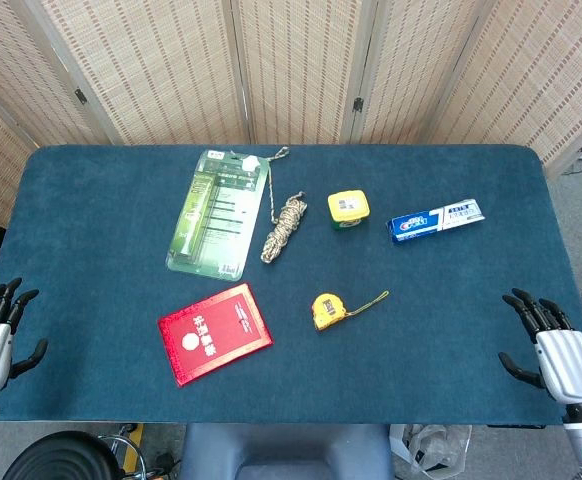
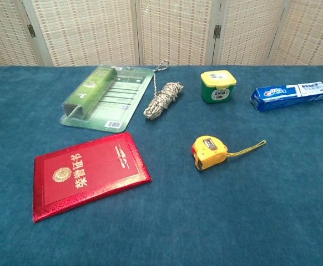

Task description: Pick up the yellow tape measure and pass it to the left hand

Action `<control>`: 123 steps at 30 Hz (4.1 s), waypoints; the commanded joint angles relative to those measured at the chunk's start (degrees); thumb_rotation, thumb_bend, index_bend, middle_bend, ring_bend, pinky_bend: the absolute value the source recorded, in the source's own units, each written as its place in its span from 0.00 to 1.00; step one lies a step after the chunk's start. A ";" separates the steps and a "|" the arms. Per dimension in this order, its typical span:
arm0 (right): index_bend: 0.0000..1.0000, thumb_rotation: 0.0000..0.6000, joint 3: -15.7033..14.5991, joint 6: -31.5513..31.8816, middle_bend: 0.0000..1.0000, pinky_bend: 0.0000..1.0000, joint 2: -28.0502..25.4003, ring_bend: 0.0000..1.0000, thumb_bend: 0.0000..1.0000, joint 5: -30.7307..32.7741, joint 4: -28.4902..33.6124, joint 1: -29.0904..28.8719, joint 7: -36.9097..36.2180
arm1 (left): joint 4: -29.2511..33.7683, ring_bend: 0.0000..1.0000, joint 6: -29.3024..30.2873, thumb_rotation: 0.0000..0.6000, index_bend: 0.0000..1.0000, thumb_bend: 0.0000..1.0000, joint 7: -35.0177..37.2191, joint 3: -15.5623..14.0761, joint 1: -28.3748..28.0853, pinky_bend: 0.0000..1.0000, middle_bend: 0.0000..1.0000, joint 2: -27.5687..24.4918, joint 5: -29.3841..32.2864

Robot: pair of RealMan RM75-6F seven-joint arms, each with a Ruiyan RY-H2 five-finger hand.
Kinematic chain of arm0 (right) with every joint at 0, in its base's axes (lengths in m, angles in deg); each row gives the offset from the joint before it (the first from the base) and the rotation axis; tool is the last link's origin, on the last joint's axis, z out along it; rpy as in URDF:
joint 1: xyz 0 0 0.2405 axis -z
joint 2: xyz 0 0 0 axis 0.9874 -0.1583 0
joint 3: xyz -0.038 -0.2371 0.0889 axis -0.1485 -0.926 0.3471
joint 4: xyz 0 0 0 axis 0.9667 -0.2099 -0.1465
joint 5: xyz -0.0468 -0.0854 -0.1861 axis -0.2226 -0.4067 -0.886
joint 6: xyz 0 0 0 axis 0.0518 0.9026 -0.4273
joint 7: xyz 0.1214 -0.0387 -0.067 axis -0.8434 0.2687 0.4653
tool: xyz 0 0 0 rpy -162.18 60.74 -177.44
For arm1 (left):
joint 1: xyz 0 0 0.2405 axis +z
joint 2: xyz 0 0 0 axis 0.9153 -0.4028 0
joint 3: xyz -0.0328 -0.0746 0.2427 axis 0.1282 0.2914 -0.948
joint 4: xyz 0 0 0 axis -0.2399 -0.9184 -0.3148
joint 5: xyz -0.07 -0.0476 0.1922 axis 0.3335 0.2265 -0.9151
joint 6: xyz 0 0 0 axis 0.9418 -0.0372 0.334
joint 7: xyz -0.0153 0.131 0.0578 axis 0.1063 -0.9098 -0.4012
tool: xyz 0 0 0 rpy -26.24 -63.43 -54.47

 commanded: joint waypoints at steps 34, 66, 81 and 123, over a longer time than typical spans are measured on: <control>0.16 1.00 4.76 -22.97 0.16 0.12 6.74 0.21 0.29 -2.33 1.03 -20.36 7.05 | 1.60 0.01 1.01 1.00 0.19 0.36 -1.13 0.51 -0.39 0.00 0.08 0.42 -0.31; 0.19 1.00 6.09 -44.19 0.23 0.12 28.17 0.25 0.30 10.25 -20.29 -40.80 15.96 | 1.67 0.01 1.28 1.00 0.19 0.36 -1.02 0.32 0.41 0.00 0.08 0.00 0.80; 0.51 1.00 7.91 -41.99 0.45 0.13 31.62 0.37 0.30 12.96 -23.49 -42.63 14.13 | 1.76 0.01 0.41 1.00 0.19 0.36 -0.53 0.80 -0.50 0.00 0.08 -0.42 0.26; 0.63 1.00 20.66 -38.11 0.54 0.19 32.05 0.44 0.30 55.10 -12.87 -60.52 31.36 | 6.14 0.00 -16.89 1.00 0.00 0.32 -7.00 16.27 -33.61 0.00 0.00 24.33 35.95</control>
